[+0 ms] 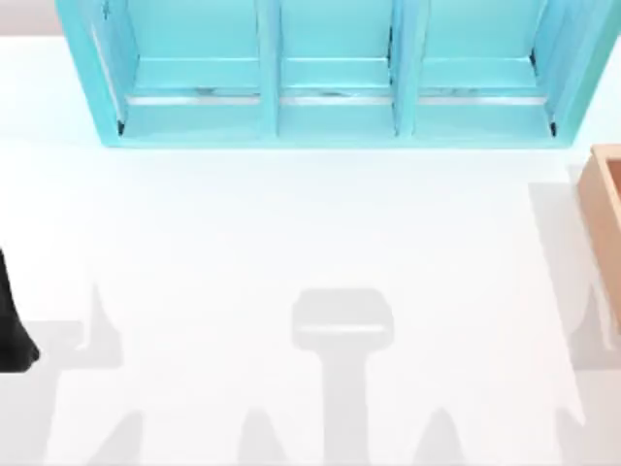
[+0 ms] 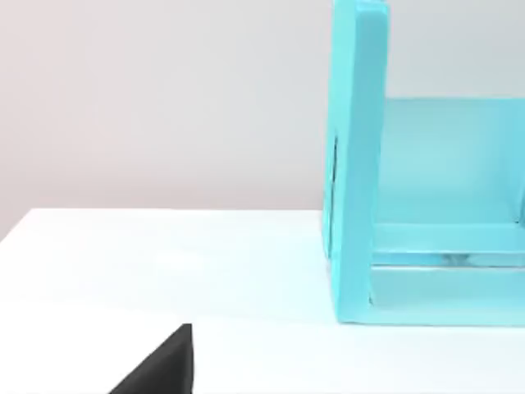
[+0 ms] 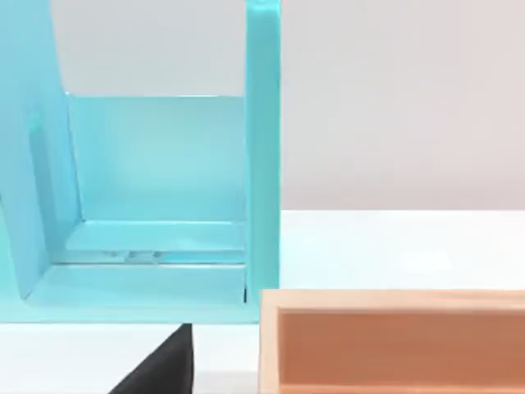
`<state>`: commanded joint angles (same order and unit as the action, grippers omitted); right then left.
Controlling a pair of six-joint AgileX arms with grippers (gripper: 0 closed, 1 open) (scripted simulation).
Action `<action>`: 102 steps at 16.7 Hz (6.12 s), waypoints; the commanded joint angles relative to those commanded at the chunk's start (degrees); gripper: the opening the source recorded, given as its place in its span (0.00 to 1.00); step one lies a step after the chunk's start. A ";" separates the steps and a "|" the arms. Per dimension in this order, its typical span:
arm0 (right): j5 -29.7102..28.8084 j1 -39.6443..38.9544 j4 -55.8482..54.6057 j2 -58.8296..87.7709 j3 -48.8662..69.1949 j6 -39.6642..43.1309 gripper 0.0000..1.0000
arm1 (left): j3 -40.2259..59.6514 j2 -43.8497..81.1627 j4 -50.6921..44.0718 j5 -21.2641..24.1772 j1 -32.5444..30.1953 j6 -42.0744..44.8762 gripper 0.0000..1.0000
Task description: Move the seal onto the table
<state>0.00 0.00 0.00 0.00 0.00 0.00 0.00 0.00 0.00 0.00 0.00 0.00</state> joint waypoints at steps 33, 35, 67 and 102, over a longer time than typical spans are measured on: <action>0.15 20.28 75.05 91.38 76.44 19.87 1.00 | 0.00 0.00 0.00 0.00 0.00 0.00 1.00; 0.16 20.32 72.98 91.83 74.47 19.75 1.00 | 0.00 0.00 0.00 0.00 0.00 0.00 1.00; 0.16 20.23 52.37 96.25 58.50 19.58 0.00 | 0.00 0.00 0.00 0.00 0.00 0.00 1.00; -0.20 -22.52 68.67 117.68 96.44 -23.82 0.00 | 0.00 0.00 0.00 0.00 0.00 0.00 1.00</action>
<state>-0.20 -22.52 68.67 117.68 96.44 -23.82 0.00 0.00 0.00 0.00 0.00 0.00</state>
